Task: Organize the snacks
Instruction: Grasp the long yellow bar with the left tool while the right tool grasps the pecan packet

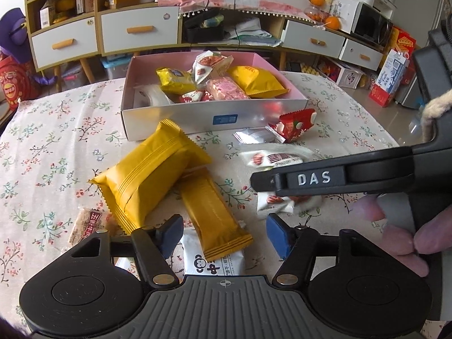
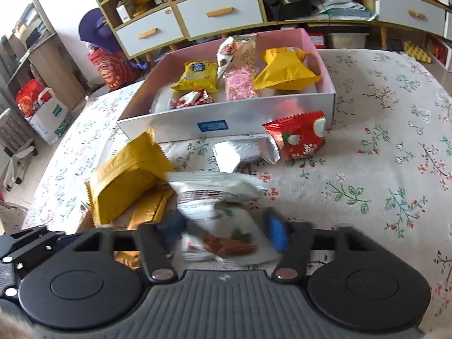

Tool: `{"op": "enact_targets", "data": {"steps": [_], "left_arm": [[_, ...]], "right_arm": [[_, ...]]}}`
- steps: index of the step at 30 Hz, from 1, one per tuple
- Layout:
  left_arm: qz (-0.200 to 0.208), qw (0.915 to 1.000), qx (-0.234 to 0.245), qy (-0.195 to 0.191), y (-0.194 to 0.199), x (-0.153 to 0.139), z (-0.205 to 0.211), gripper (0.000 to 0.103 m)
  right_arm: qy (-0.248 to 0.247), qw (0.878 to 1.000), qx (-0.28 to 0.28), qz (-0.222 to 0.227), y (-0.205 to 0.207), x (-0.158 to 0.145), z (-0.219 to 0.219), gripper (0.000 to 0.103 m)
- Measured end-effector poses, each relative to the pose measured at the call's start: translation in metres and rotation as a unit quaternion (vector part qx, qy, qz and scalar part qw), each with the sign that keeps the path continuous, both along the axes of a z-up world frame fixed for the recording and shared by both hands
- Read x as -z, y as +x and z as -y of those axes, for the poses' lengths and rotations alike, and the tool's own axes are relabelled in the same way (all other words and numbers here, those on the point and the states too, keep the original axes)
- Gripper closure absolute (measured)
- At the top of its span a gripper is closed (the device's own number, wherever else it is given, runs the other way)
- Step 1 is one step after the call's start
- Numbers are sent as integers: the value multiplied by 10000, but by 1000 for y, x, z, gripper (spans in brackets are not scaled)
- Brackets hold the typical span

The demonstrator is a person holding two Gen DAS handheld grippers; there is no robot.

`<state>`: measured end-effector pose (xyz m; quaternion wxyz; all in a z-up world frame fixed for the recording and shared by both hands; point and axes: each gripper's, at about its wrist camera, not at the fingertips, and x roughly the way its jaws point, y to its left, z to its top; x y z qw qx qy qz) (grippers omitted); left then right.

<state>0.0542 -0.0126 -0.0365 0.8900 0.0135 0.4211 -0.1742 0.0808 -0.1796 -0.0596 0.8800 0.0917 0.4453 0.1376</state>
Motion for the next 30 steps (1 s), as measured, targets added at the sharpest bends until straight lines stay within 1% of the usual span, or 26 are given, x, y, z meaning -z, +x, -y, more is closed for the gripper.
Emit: {"op": "enact_targets", "data": {"steps": [3,6,10,19,27,30], "left_arm": [[-32,10000,-87,-11,4,2,1,47],[-94,9997,-218,-68,10,3,1,53],[-183,9989,-417,-147,17,6,1,60],[-469,9969,-628,-97,30,14,6,62],[-489,9956,-795,20,37,14,11,62],[-513,9954,-808,67,37,13,13,69]], "right_arm": [[-17,10000,12,-27,2,-3,2,61],[-177,9998,28,-6,0,-6,5,62],[-132,9999,63,12,1,-8,11,62],[-128,9998,130,-39,4,-7,19,62],[-177,9997,142,-95,4,-7,20,62],[-194,9997,135,-100,5,-7,20,62]]}}
